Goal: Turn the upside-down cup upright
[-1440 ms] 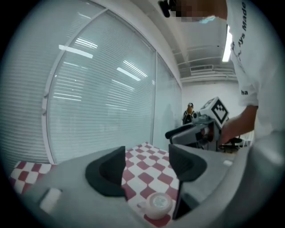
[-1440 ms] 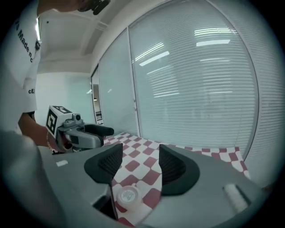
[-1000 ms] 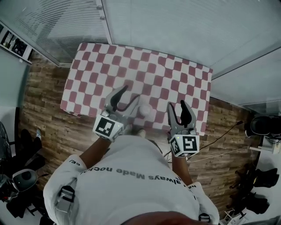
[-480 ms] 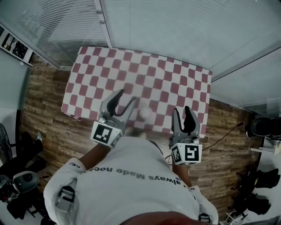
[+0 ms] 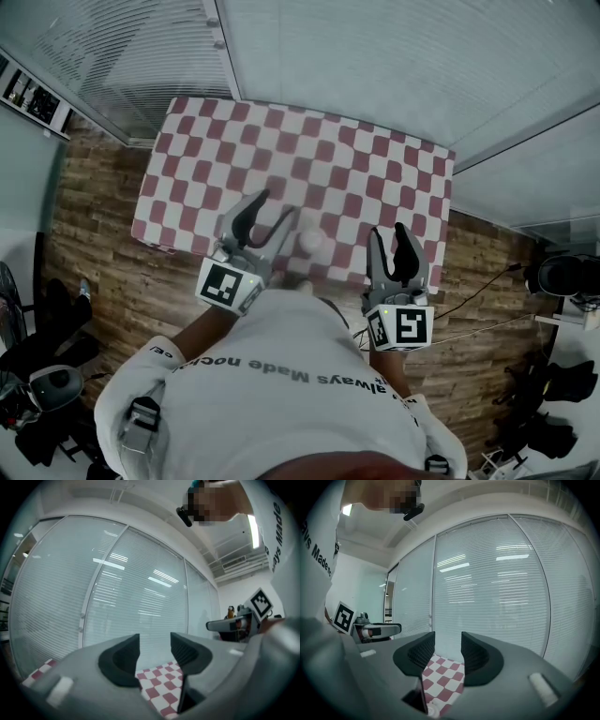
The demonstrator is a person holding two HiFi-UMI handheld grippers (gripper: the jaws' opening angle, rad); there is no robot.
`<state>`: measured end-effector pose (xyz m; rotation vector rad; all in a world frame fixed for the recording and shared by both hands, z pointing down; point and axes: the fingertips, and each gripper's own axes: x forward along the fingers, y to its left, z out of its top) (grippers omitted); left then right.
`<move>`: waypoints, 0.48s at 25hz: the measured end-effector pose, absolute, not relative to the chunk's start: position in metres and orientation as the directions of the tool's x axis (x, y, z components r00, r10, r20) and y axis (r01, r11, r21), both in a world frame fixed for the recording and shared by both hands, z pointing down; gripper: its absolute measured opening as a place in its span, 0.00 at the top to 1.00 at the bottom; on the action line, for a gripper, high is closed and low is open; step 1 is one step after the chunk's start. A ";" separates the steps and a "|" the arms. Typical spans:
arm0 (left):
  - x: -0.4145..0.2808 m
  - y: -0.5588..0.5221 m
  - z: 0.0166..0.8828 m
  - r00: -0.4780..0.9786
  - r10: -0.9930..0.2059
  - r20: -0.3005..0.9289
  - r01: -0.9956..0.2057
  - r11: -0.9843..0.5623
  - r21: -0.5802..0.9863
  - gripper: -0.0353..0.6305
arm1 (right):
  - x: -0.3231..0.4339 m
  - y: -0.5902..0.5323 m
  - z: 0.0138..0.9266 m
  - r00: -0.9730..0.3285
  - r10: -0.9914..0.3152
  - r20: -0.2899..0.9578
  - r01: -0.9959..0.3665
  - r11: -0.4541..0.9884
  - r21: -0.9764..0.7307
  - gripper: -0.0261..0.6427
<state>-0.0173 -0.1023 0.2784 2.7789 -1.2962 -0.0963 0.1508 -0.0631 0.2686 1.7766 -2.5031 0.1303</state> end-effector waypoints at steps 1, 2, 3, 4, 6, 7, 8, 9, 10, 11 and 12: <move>-0.018 -0.102 0.279 0.642 -0.766 -0.026 -0.761 -0.641 0.094 0.63 | 0.150 -0.063 0.269 -0.331 -0.937 0.107 -0.944 0.330 -0.032 0.70; -0.018 -0.102 0.279 0.643 -0.765 -0.026 -0.760 -0.642 0.095 0.63 | 0.149 -0.063 0.269 -0.332 -0.937 0.108 -0.943 0.331 -0.032 0.70; -0.019 -0.101 0.279 0.645 -0.764 -0.026 -0.759 -0.644 0.095 0.63 | 0.148 -0.063 0.269 -0.334 -0.936 0.109 -0.943 0.332 -0.031 0.70; -0.019 -0.102 0.280 0.646 -0.763 -0.026 -0.758 -0.645 0.095 0.64 | 0.146 -0.064 0.269 -0.335 -0.936 0.109 -0.942 0.334 -0.031 0.70; -0.021 -0.102 0.280 0.646 -0.763 -0.026 -0.758 -0.645 0.096 0.64 | 0.144 -0.065 0.270 -0.338 -0.935 0.111 -0.941 0.337 -0.032 0.70; -0.021 -0.102 0.280 0.645 -0.764 -0.026 -0.759 -0.644 0.098 0.64 | 0.144 -0.065 0.270 -0.338 -0.934 0.113 -0.941 0.337 -0.034 0.70; -0.022 -0.102 0.280 0.644 -0.764 -0.026 -0.759 -0.643 0.099 0.64 | 0.143 -0.065 0.269 -0.338 -0.934 0.114 -0.941 0.336 -0.037 0.70; -0.023 -0.102 0.280 0.644 -0.765 -0.026 -0.760 -0.643 0.100 0.64 | 0.142 -0.065 0.269 -0.337 -0.935 0.114 -0.942 0.334 -0.040 0.70; -0.024 -0.102 0.279 0.643 -0.765 -0.026 -0.760 -0.642 0.101 0.64 | 0.141 -0.064 0.269 -0.336 -0.935 0.114 -0.942 0.334 -0.041 0.70; -0.025 -0.101 0.279 0.644 -0.765 -0.026 -0.760 -0.642 0.101 0.64 | 0.140 -0.063 0.268 -0.337 -0.935 0.114 -0.942 0.334 -0.041 0.70; -0.026 -0.100 0.279 0.644 -0.765 -0.026 -0.759 -0.643 0.102 0.64 | 0.138 -0.063 0.268 -0.338 -0.934 0.114 -0.941 0.335 -0.040 0.70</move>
